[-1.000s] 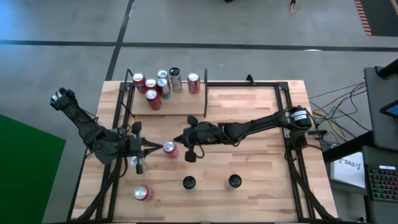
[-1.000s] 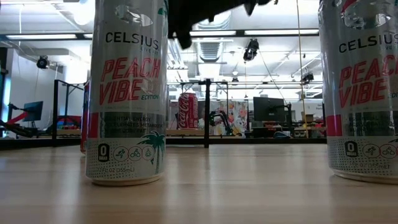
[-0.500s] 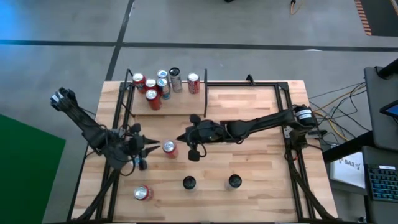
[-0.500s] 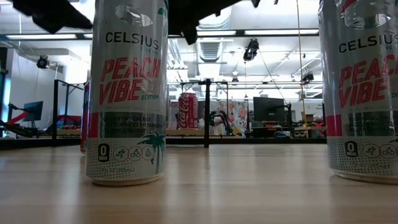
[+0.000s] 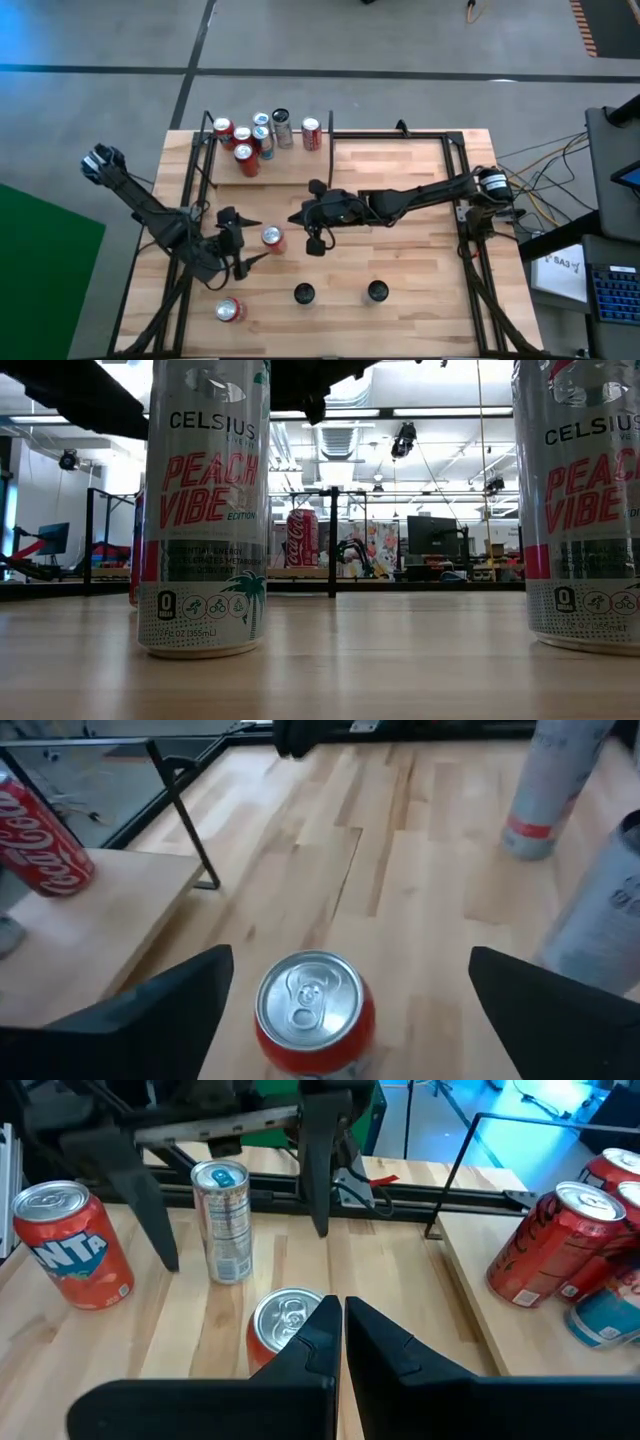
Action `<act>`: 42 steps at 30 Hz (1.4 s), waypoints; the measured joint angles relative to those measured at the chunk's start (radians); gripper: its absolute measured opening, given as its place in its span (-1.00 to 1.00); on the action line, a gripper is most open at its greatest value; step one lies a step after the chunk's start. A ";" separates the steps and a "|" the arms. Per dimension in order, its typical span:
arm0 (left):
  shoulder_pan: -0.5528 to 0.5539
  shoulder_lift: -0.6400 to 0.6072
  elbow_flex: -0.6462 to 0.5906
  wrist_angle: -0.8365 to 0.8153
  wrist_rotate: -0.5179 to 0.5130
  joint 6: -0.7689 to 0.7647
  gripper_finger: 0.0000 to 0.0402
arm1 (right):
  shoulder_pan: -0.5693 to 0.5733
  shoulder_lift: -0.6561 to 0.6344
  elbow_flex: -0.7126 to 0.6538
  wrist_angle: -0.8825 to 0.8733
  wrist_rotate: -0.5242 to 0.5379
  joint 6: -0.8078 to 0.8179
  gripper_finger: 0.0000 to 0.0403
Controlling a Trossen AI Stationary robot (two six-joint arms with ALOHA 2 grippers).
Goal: Place canned beverage on shelf
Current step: Put the top orange soda can on the shelf aligned with the other orange soda can
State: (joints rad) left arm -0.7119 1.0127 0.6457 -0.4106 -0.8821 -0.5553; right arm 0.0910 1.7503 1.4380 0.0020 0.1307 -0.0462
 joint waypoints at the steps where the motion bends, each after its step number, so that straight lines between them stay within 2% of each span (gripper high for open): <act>1: 0.009 0.012 0.006 -0.003 -0.004 0.004 0.94 | 0.000 -0.002 0.000 0.000 0.000 -0.003 -0.95; 7: 0.079 0.066 0.024 -0.017 -0.017 0.024 0.77 | -0.010 -0.004 0.000 -0.003 0.000 -0.007 -0.95; 11: 0.145 0.078 0.011 0.002 0.071 0.014 0.75 | -0.020 -0.004 0.000 -0.008 0.000 -0.007 -0.95; 14: 0.175 0.093 -0.004 0.011 0.101 0.014 0.75 | -0.026 -0.004 0.000 -0.019 0.000 -0.007 -0.95; 18: 0.180 0.102 -0.014 0.020 0.111 0.015 0.75 | -0.031 -0.004 0.000 -0.035 0.000 -0.007 -0.95; 22: 0.180 0.108 -0.014 0.045 0.164 0.023 0.75 | -0.033 -0.004 0.000 -0.041 -0.001 -0.008 -0.95; 26: 0.180 0.134 -0.028 0.058 0.162 0.014 0.75 | -0.033 -0.004 0.000 -0.043 0.000 -0.019 -0.95; 30: 0.183 0.173 -0.031 0.077 0.116 0.011 0.75 | -0.033 -0.005 0.000 -0.046 -0.001 -0.019 -0.95; 42: 0.191 0.299 -0.031 0.157 0.101 -0.013 0.74 | -0.033 -0.005 0.000 -0.050 -0.003 -0.025 -0.95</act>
State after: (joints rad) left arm -0.5209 1.3117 0.6144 -0.2536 -0.7811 -0.5678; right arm 0.0582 1.7454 1.4380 -0.0479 0.1281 -0.0708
